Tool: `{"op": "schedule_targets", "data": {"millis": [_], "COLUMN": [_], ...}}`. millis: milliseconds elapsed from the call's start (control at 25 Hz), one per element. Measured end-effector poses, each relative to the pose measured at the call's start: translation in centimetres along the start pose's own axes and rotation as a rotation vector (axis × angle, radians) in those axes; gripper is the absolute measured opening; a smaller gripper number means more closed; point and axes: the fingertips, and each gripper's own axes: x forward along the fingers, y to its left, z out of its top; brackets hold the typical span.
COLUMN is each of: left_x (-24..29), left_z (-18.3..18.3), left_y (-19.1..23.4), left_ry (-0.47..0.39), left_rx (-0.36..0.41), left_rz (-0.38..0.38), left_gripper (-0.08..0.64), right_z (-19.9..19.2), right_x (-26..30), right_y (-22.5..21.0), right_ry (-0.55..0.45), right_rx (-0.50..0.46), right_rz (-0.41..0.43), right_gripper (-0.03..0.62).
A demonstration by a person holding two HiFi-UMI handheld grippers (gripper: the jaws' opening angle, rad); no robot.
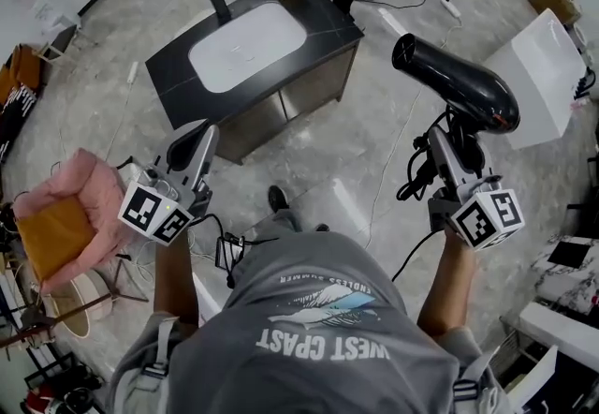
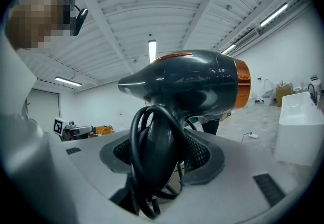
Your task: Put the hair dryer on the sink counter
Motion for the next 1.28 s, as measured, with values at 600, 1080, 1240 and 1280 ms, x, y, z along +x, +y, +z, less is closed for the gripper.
{"op": "schedule_targets", "data": {"millis": [600,1080,1240,1280], "left_x": [7.4,7.6,7.1,6.9], "left_z": [1.4,2.0,1.5,1.4], "left_y": [9.1,17.1,19.1,19.6], "left_ry": [-0.013,-0.025,-0.033,-0.034], "left_rx": [-0.003,-0.017,-0.030,-0.031], "left_rz": [-0.132,-0.125,-0.120,-0.118], "left_gripper": [0.020,0.020,0.020,0.020], "right_z": [2.1,3.3,3.5,3.4], "right_x": [7.9,15.6,18.4,19.1], "right_y": [-0.9,0.2,0.4,0.5], "right_ry": [-0.025,-0.005,0.018,0.023], "right_rx": [-0.006,-0.032,-0.047,-0.048], "right_rz": [-0.114,-0.136,-0.135,-0.135], "right_gripper": [0.245,0.245,0.245,0.245]}}
